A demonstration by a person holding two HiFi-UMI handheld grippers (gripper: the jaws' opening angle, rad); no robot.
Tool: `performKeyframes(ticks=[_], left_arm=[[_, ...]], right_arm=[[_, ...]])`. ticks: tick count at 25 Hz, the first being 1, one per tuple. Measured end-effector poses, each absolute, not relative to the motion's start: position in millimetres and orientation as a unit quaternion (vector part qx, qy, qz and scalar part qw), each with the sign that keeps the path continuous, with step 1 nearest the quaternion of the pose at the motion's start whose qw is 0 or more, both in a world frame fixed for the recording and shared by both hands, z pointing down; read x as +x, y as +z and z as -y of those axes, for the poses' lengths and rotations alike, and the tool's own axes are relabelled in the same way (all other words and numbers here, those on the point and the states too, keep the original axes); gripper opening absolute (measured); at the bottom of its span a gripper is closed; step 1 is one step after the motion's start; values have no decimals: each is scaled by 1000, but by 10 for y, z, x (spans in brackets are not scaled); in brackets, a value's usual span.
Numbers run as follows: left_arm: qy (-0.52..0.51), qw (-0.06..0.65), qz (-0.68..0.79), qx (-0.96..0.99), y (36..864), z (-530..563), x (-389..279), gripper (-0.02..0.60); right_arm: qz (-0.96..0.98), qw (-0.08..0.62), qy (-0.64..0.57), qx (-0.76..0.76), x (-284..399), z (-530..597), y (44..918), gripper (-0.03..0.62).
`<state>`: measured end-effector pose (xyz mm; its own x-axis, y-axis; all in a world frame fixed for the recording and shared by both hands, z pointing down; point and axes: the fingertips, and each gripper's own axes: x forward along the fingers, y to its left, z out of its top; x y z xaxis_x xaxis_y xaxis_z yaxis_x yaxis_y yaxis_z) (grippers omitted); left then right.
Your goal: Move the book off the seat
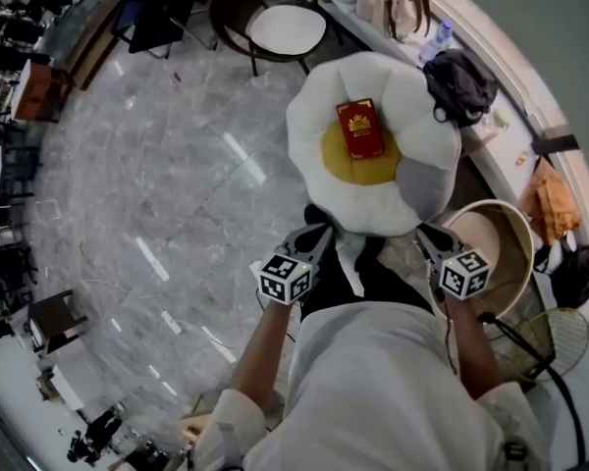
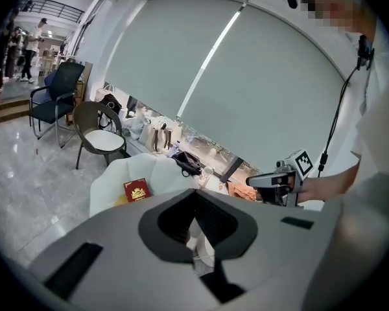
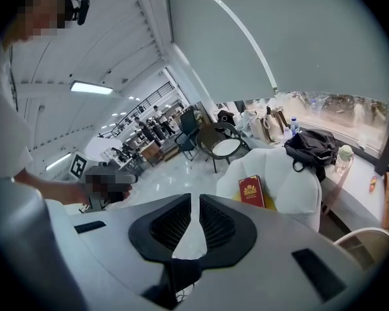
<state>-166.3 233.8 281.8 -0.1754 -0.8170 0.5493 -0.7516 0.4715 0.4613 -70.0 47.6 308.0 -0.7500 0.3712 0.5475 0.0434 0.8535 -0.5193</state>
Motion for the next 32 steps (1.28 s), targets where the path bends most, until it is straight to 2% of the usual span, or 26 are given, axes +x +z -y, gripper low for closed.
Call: performKeyframes(ticks=[8, 26, 32], left_arm=[[-75, 414, 747, 514, 3252, -2300, -2316, 3], [-71, 451, 703, 545, 5235, -1875, -3636, 6], [-74, 470, 683, 554, 6015, -1710, -3884, 49]], right_arm=[[900, 342, 256, -84, -1194, -423, 3432, 58], [887, 358, 286, -52, -2539, -400, 5180, 60], [881, 368, 294, -51, -2894, -295, 5906, 76]])
